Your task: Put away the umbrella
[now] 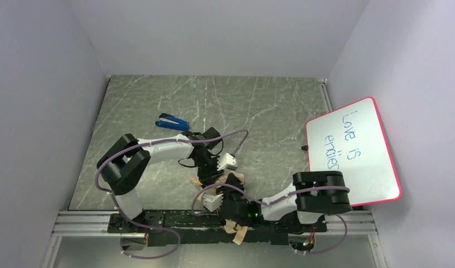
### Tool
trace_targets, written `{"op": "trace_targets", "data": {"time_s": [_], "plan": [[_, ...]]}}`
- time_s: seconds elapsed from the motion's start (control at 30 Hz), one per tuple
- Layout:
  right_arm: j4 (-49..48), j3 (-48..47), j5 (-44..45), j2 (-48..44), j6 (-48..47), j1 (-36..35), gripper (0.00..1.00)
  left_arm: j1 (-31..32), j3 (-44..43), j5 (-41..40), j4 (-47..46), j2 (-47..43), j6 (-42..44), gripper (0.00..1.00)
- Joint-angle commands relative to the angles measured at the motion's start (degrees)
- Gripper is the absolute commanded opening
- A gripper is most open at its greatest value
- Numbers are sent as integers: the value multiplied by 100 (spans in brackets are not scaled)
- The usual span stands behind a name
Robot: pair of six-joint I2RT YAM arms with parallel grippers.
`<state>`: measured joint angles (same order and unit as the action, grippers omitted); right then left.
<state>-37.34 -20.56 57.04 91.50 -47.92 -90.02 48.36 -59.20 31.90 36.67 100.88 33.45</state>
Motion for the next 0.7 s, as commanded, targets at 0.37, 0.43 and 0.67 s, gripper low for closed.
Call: {"op": "trace_targets", "data": {"time_s": [0.37, 0.43, 0.67], "plan": [[2905, -651, -1031, -2597, 1279, -188, 69, 193, 277, -1786, -264, -162, 156, 5], [3555, -800, -1251, -2966, 1665, -228, 69, 128, 303, -2060, -423, -248, 181, 5], [4770, -1258, -1927, -4154, 2852, -242, 69, 2, 426, -3095, -1083, -328, 434, 5]]}}
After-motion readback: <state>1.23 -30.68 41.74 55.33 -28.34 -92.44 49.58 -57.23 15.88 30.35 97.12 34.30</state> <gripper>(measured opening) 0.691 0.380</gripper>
